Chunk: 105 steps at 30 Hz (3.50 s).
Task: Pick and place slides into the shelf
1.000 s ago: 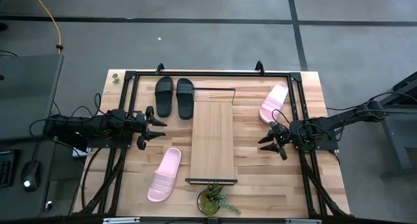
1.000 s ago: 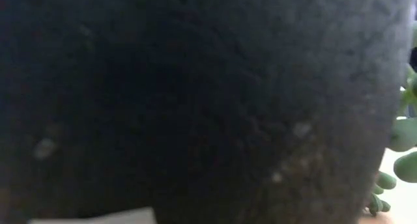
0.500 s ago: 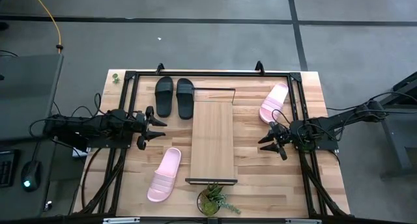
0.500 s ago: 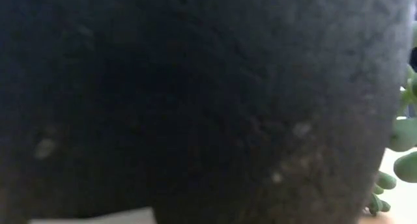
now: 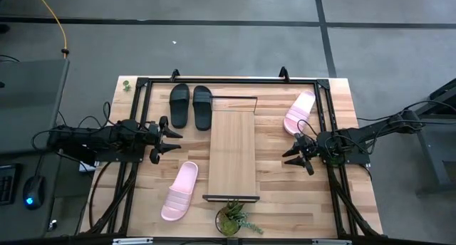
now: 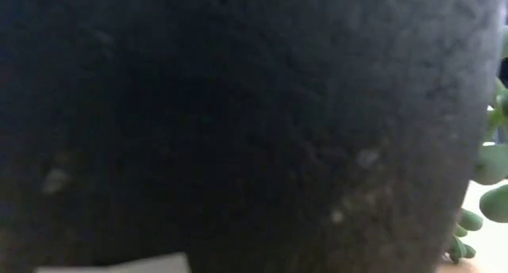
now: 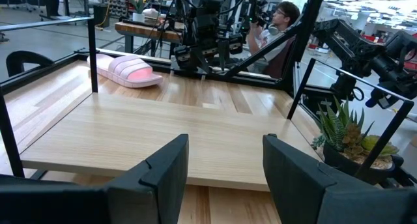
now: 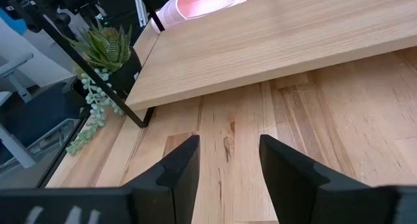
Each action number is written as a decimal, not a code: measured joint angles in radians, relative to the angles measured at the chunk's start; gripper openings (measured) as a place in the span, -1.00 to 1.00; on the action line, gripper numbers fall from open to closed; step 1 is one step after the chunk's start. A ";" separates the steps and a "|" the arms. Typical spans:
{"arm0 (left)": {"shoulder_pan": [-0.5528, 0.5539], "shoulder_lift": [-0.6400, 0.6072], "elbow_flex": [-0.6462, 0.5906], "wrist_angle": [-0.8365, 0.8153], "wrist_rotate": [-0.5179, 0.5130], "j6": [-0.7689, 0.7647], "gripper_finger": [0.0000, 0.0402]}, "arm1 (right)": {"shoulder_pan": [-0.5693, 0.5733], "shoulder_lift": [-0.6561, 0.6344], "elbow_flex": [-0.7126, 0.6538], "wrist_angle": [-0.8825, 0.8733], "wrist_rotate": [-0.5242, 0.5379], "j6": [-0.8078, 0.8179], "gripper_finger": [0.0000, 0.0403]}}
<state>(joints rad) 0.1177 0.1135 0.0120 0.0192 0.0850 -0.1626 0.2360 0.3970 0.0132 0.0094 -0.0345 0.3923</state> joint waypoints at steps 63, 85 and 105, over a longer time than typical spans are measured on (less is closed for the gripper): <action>0.000 0.000 0.000 0.000 0.000 0.000 -0.09 | 0.000 0.000 0.000 -0.005 0.006 -0.262 -0.25; 0.000 0.000 0.000 0.047 0.001 -0.534 -0.09 | 0.000 0.000 0.000 0.485 0.131 0.370 -0.25; 0.000 0.000 0.000 0.031 -0.026 -1.029 -0.09 | 0.000 0.000 0.000 0.794 0.520 0.623 -0.25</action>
<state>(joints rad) 0.1177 0.1139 0.0120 0.0501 0.0593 -1.1919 0.2363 0.3969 0.0130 0.8032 0.4855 1.0151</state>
